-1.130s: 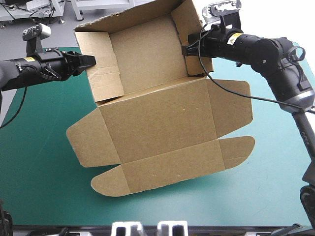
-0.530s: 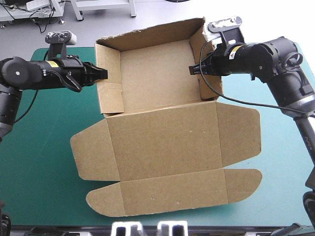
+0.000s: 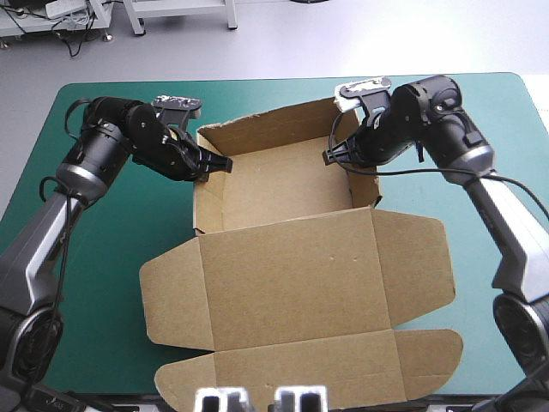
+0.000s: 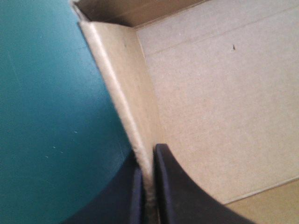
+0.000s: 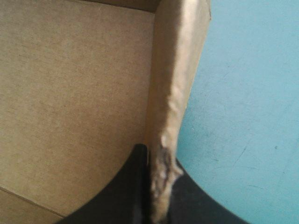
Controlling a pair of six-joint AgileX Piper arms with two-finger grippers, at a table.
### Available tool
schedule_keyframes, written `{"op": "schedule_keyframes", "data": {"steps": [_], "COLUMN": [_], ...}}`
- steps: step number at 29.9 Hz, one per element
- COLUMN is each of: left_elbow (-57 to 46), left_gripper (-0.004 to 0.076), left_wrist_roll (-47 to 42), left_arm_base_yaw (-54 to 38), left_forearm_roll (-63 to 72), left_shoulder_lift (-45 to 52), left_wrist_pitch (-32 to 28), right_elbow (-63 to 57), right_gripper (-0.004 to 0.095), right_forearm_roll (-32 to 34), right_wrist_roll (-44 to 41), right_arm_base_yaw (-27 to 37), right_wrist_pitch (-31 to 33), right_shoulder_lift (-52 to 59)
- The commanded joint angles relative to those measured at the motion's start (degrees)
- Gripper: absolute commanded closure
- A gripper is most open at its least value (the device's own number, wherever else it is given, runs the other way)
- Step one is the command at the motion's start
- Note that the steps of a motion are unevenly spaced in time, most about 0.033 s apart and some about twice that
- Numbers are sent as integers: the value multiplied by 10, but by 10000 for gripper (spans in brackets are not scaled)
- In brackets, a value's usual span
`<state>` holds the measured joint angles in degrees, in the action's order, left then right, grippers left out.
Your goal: Fold the box
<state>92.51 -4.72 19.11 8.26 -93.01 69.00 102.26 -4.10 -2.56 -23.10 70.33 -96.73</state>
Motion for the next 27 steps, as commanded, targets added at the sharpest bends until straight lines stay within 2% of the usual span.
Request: {"op": "schedule_keyframes", "data": {"steps": [1, 10, 15, 19, 23, 27], "left_elbow": [20, 20, 20, 20, 25, 33], "left_gripper": [734, 734, 734, 734, 724, 666], "left_wrist_roll": [-13, -37, -37, -37, 6, 11], "left_arm_base_yaw": [7, 7, 7, 7, 7, 7], "left_forearm_roll": [-11, -36, -32, -32, -25, -20], "left_shoulder_lift": [-3, -85, -104, -111, -119, -130], "left_wrist_pitch": [-62, -74, -79, -82, -62, -23], "right_elbow": [10, 10, 10, 13, 16, 16], "right_gripper": [913, 914, 912, 902, 859, 759], "right_forearm_roll": [-44, -43, -43, -19, 10, 27], "right_wrist_roll": [26, 62, 98, 121, 134, 132], "right_arm_base_yaw": [-8, -7, -7, -7, -7, -7], "right_wrist_pitch": [14, -37, -45, -45, -39, -30], "right_shoulder_lift": [-14, -121, -148, -148, -148, -148]}}
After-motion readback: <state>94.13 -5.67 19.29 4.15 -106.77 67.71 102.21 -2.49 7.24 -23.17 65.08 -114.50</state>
